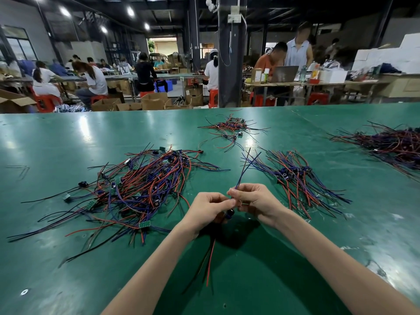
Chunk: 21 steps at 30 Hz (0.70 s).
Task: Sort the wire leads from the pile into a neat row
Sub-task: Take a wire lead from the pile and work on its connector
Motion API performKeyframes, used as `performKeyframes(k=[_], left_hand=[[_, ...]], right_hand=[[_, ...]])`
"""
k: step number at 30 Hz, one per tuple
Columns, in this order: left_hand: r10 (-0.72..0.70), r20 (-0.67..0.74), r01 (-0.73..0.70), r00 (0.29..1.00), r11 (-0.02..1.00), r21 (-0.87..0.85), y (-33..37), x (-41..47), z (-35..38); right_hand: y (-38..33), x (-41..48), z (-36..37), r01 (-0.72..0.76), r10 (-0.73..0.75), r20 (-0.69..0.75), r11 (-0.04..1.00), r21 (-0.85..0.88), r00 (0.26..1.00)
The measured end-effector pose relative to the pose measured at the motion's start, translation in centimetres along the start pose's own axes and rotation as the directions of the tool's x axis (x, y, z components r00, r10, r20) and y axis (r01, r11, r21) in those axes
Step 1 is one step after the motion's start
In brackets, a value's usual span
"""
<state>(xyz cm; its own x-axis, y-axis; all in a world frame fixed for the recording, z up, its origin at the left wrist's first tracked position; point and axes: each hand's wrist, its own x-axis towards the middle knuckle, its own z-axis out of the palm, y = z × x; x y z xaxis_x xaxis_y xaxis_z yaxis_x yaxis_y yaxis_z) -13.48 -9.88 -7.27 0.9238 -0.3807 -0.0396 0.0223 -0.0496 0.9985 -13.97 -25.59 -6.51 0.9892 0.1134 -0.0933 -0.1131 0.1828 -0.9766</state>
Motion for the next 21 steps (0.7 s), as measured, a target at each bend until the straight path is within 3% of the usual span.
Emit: performKeyframes(k=[12, 17, 21], left_hand=[[0.204, -0.022, -0.196, 0.979, 0.962, 0.188, -0.89, 0.82, 0.25], [0.181, -0.003, -0.179, 0.983, 0.975, 0.133, -0.73, 0.93, 0.65], [0.148, 0.006, -0.148, 0.989, 0.988, 0.047, -0.57, 1.02, 0.88]], right_hand=[[0.33, 0.33, -0.2, 0.035, -0.033, -0.03, 0.998, 0.045, 0.999], [0.52, 0.69, -0.13, 0.109, -0.101, -0.115, 0.992, 0.065, 0.988], [0.7, 0.97, 0.07, 0.195, -0.197, -0.213, 0.98, -0.032, 0.957]])
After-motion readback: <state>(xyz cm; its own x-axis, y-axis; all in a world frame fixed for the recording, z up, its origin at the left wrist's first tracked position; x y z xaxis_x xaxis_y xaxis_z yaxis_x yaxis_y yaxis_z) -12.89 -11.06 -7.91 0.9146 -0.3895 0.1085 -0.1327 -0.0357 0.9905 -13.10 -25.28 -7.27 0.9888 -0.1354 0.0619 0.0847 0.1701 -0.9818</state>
